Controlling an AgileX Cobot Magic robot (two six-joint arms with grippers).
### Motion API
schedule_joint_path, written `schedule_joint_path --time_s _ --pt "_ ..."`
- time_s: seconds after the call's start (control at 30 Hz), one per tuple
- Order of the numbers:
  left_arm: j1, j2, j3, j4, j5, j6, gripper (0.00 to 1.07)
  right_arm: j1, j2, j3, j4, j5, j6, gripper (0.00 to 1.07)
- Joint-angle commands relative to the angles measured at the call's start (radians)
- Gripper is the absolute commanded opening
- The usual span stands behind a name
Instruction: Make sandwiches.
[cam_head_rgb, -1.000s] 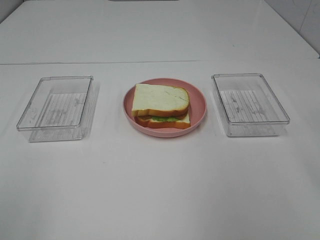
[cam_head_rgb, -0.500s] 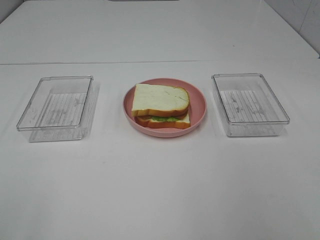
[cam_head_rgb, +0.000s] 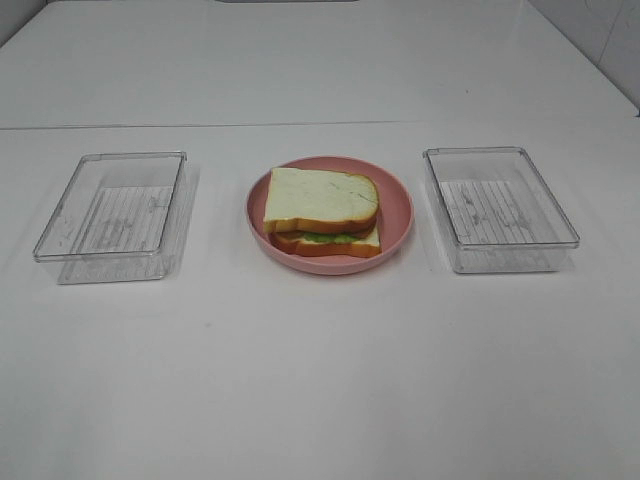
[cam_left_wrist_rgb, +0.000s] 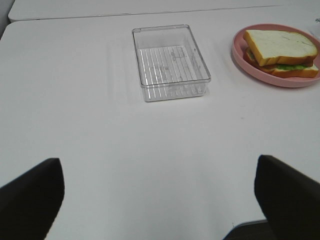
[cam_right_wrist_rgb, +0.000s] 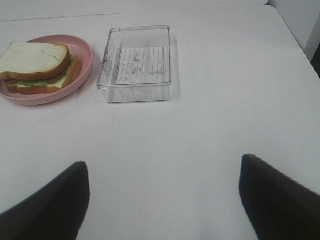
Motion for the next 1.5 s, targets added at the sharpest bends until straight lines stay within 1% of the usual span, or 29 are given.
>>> schedule_joint_path --time_s 0.03,0.27,0.3,0.37,0.9,0.93,0.97,1.03,1.5 --pt "0.004 -0.018 0.003 -0.009 -0.007 -0.005 0.98 -0.001 -0.028 0.009 0.005 -0.005 -0.031 0.76" --pt "0.004 -0.018 0.003 -0.010 -0.007 -0.005 0.98 -0.002 -0.033 0.016 0.014 0.000 -0.045 0.76" --pt "0.004 -0.018 0.004 -0.021 -0.007 -0.020 0.98 -0.002 -0.033 0.016 0.014 0.000 -0.045 0.76" --pt "0.006 -0.017 0.004 -0.030 -0.010 -0.027 0.98 -0.002 -0.033 0.016 0.014 0.000 -0.045 0.76" --pt "0.009 -0.013 0.004 -0.029 -0.010 -0.027 0.98 -0.006 -0.032 0.016 0.017 -0.001 -0.044 0.76" --pt "0.009 -0.013 0.004 -0.029 -0.010 -0.027 0.98 -0.037 -0.033 0.016 0.019 -0.001 -0.044 0.76" --pt "0.009 -0.013 0.004 -0.029 -0.010 -0.027 0.98 -0.037 -0.033 0.016 0.019 -0.001 -0.044 0.76" --pt "0.009 -0.013 0.004 -0.029 -0.010 -0.027 0.98 -0.085 -0.033 0.016 0.019 -0.001 -0.044 0.76" --pt "0.009 -0.013 0.004 -0.027 -0.010 -0.027 0.98 -0.084 -0.033 0.016 0.020 -0.001 -0.044 0.76"
